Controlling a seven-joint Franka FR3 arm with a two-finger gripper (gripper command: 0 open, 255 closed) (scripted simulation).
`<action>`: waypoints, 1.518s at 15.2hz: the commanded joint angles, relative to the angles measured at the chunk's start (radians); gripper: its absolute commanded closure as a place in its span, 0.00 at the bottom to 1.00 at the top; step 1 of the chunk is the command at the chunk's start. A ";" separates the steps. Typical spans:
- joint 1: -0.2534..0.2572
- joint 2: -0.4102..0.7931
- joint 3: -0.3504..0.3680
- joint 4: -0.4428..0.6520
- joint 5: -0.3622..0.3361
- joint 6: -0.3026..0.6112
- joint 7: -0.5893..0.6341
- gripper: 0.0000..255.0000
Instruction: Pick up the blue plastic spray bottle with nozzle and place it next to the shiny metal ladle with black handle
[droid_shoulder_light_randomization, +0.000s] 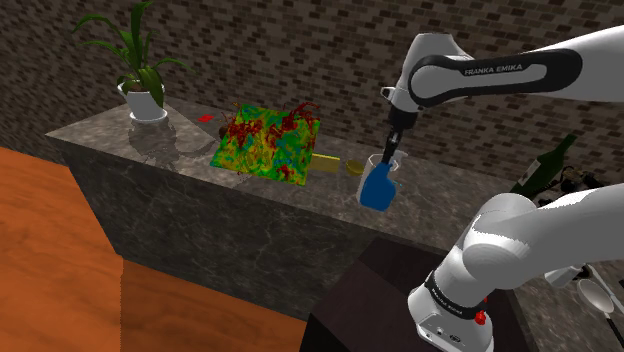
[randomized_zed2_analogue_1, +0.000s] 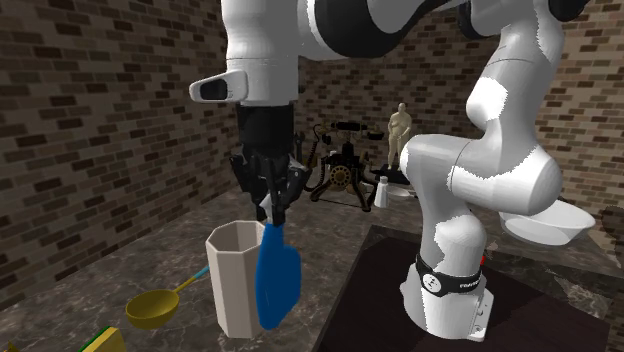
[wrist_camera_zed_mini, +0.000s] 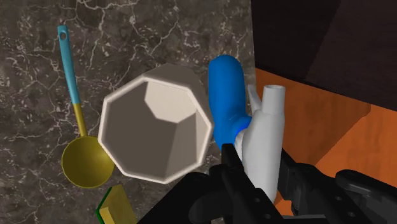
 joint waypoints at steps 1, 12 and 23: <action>0.002 -0.009 0.007 0.024 0.005 -0.034 0.001 1.00; 0.010 -0.025 0.033 0.161 0.026 -0.186 -0.003 1.00; 0.019 -0.011 0.053 0.316 0.045 -0.328 -0.009 1.00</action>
